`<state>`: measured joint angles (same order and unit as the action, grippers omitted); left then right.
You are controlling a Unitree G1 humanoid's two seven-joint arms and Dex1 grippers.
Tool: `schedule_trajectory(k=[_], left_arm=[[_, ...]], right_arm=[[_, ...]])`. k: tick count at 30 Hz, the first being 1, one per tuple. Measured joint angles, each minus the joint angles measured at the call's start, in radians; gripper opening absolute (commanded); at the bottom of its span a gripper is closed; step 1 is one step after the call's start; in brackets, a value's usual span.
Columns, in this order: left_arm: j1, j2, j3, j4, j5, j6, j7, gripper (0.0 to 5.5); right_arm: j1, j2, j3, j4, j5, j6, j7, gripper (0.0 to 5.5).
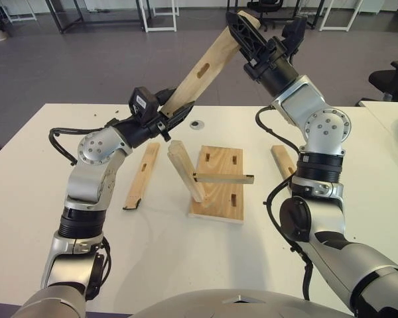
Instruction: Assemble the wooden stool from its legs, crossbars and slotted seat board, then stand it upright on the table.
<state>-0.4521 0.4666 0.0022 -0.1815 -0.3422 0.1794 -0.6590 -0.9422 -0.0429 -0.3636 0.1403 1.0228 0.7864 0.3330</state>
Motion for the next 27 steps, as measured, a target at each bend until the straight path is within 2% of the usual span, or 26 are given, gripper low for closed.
schedule_trajectory(k=[6, 9, 10, 14, 18, 20, 23, 24, 27], left_arm=[[0.0, 0.0, -0.001, 0.005, 0.022, -0.043, -0.01, 2.08], [-0.002, 0.0, -0.001, 0.02, 0.039, -0.067, -0.023, 2.08], [-0.002, 0.001, -0.001, 0.023, 0.041, -0.069, -0.028, 2.45], [0.005, 0.001, -0.011, 0.013, 0.042, -0.071, -0.031, 2.92], [0.103, 0.016, 0.005, -0.016, 0.08, -0.032, 0.017, 3.64], [0.198, 0.043, 0.003, -0.028, 0.127, -0.032, 0.039, 3.85], [0.374, 0.072, -0.068, -0.025, 0.257, -0.022, 0.066, 3.85], [0.417, 0.085, -0.105, -0.017, 0.34, -0.009, 0.102, 3.85], [0.469, 0.068, -0.143, -0.026, 0.414, 0.072, 0.161, 3.85]], right_arm=[[0.001, 0.011, -0.01, -0.006, 0.045, 0.013, -0.06, 1.08], [0.01, 0.009, -0.004, -0.006, 0.038, 0.013, -0.075, 1.05], [0.017, 0.009, -0.002, -0.011, 0.037, 0.012, -0.077, 1.04], [0.123, 0.006, -0.017, -0.082, -0.004, -0.051, -0.118, 1.01], [0.428, -0.034, -0.148, -0.296, 0.045, -0.066, -0.218, 1.01], [0.598, -0.024, -0.165, -0.439, 0.118, -0.041, -0.261, 1.01], [0.885, 0.016, -0.18, -0.612, 0.244, -0.011, -0.367, 1.01], [0.947, 0.013, -0.177, -0.655, 0.281, -0.005, -0.4, 1.01], [1.033, -0.024, -0.165, -0.691, 0.353, -0.005, -0.48, 1.01]])
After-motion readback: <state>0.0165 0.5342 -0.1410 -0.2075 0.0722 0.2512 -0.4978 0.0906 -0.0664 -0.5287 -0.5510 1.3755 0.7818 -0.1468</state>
